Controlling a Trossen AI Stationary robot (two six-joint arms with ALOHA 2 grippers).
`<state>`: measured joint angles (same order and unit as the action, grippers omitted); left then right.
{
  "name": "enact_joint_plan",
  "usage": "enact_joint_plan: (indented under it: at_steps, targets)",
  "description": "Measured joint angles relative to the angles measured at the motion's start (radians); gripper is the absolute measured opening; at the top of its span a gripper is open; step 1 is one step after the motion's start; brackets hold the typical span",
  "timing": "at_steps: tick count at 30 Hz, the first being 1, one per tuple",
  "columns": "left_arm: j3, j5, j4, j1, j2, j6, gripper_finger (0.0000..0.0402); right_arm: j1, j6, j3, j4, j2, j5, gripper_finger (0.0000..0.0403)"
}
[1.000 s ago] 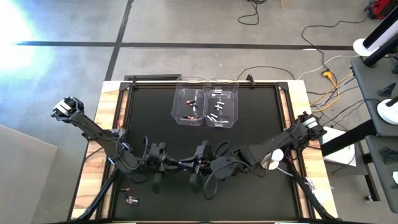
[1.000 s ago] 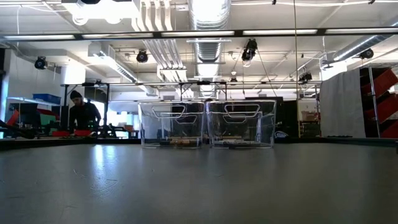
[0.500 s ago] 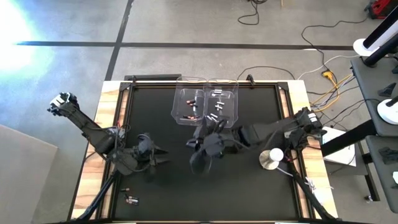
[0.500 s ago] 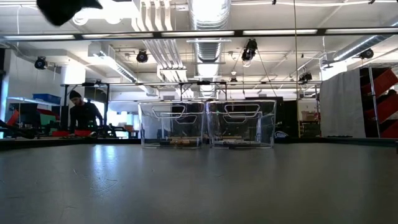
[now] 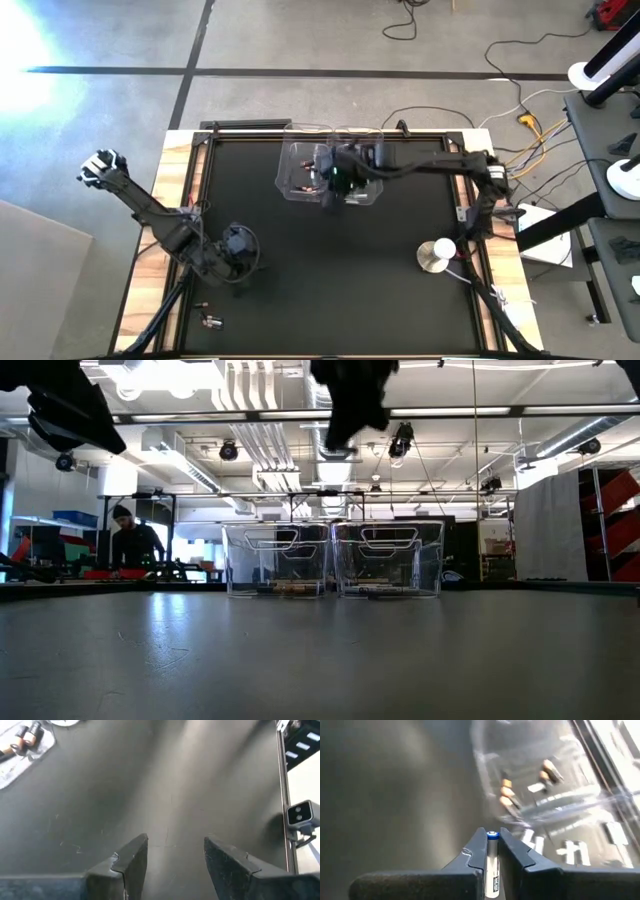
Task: Sort batteries
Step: Put the white battery into the right transparent bin
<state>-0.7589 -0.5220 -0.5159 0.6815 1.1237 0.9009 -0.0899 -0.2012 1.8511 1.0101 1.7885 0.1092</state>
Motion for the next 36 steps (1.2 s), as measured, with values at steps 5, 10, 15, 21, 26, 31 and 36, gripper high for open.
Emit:
enact_joint_plan:
  at_steps: [5, 10, 15, 21, 26, 31, 36]
  targets:
    - [0.000, 0.008, -0.003, -0.002, 0.006, 0.001, 0.0174, -0.151, 0.095, -0.100, -0.028, 0.000, -0.057, 0.0021]
    - [0.000, -0.019, -0.041, -0.005, -0.029, -0.004, 0.0174, -0.253, 0.165, -0.181, -0.054, 0.001, -0.058, 0.0022]
    - [0.000, -0.019, -0.041, -0.005, -0.029, -0.005, 0.0174, -0.310, 0.182, -0.242, -0.115, 0.001, -0.097, 0.0022]
    - [0.000, -0.019, -0.035, -0.005, -0.018, -0.002, 0.0174, -0.323, 0.177, -0.255, -0.125, 0.029, -0.140, 0.0022]
    - [0.000, -0.020, -0.034, -0.005, -0.010, -0.002, 0.0174, -0.323, 0.185, -0.255, -0.129, 0.077, -0.140, 0.0022]
    - [0.000, -0.019, -0.030, -0.005, -0.008, -0.001, 0.0174, -0.327, 0.221, -0.250, -0.129, 0.150, -0.144, 0.0022]
    - [0.000, -0.018, -0.016, -0.005, -0.008, -0.001, 0.0174, -0.347, 0.227, -0.220, -0.129, 0.225, -0.144, 0.0022]
